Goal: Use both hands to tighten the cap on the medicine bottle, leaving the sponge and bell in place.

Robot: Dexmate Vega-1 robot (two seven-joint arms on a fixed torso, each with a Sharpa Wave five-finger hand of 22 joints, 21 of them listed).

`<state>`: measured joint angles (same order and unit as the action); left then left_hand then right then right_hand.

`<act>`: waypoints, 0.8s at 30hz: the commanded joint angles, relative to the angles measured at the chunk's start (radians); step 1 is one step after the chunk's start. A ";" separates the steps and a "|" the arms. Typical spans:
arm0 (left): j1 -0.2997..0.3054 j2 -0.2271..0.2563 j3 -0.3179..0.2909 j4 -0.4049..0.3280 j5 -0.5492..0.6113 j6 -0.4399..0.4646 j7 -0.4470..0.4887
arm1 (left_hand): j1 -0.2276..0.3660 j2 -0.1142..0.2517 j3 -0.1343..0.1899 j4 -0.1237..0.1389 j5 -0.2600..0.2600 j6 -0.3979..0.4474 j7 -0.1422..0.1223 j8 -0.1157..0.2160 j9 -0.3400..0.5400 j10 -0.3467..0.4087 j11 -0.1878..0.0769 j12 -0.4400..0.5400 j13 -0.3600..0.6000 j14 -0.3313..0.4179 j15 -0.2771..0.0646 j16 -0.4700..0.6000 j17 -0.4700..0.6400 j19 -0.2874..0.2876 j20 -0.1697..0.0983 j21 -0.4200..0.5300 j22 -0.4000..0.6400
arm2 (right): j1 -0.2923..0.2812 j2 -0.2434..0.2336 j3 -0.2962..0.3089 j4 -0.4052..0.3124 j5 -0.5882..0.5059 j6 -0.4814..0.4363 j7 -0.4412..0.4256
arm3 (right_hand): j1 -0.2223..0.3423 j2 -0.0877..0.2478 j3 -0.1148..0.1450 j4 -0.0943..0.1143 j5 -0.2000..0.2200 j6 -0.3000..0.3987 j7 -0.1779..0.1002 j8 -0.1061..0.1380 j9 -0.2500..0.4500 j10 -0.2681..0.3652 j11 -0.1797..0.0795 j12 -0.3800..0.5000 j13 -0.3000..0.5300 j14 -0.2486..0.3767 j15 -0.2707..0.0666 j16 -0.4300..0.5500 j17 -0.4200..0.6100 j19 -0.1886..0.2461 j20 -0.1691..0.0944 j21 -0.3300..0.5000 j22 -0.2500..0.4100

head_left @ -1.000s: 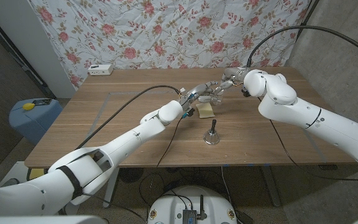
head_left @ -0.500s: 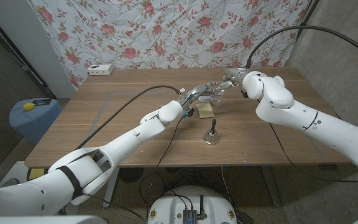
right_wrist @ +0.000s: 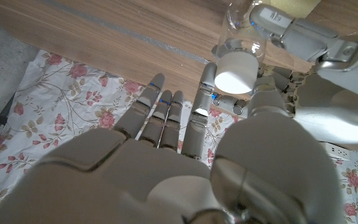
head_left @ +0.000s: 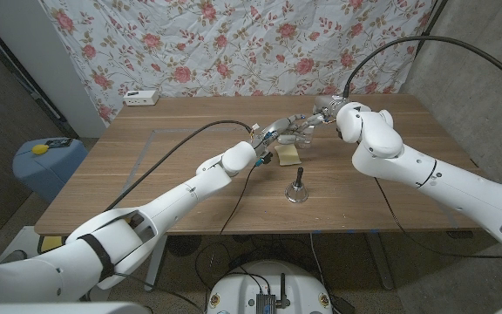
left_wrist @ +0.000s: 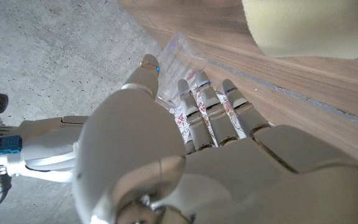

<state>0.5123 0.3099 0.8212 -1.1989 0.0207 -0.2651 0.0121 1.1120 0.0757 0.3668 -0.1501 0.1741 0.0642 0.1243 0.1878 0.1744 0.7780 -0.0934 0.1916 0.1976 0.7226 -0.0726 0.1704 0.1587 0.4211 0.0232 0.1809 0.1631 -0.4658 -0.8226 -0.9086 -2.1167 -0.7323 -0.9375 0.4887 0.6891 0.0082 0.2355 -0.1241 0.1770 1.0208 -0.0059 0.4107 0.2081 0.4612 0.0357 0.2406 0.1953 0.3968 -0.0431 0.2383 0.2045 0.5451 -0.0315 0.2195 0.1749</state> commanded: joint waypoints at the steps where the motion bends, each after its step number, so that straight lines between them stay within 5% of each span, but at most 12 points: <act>1: 0.003 0.002 -0.002 0.000 -0.002 -0.006 -0.001 | 0.000 0.007 0.015 0.003 0.004 0.007 0.001 0.003 0.004 0.014 -0.013 0.004 0.001 0.006 -0.035 0.001 0.001 -0.002 -0.001 0.005 0.003 | 0.006 0.029 -0.029 0.007 -0.068 -0.055 0.020 | -0.012 -0.001 -0.001 0.007 0.000 0.030 0.001 0.011 0.000 0.017 -0.001 0.004 0.001 0.018 -0.009 0.004 0.001 0.018 0.001 0.006 0.001; 24: 0.004 0.001 -0.004 0.006 -0.006 -0.015 -0.004 | -0.004 0.007 0.021 0.001 0.004 0.012 -0.008 0.004 0.004 0.016 -0.007 0.007 0.002 0.004 -0.034 0.001 0.001 -0.004 0.001 0.004 0.003 | 0.009 0.066 -0.063 0.021 -0.134 -0.127 0.013 | -0.097 -0.019 -0.032 0.027 0.000 0.134 0.017 0.025 -0.006 0.085 0.008 0.006 -0.001 0.081 -0.011 0.015 0.004 0.060 0.013 0.008 0.003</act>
<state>0.5144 0.3105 0.8191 -1.1949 0.0168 -0.2771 0.0080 1.1092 0.0783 0.3710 -0.1542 0.1736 0.0730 0.1156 0.1878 0.1744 0.7775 -0.0936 0.1929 0.1975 0.7226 -0.0726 0.1704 0.1587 0.4212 0.0231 0.1809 0.1632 -0.4625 -0.7675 -0.9531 -2.1004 -0.8345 -1.0351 0.4990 0.6002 -0.0079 0.2095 -0.0980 0.1779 1.1420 0.0092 0.4336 0.1996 0.5363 0.0428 0.2442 0.1954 0.4685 -0.0468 0.2479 0.2073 0.5941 -0.0197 0.2194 0.1747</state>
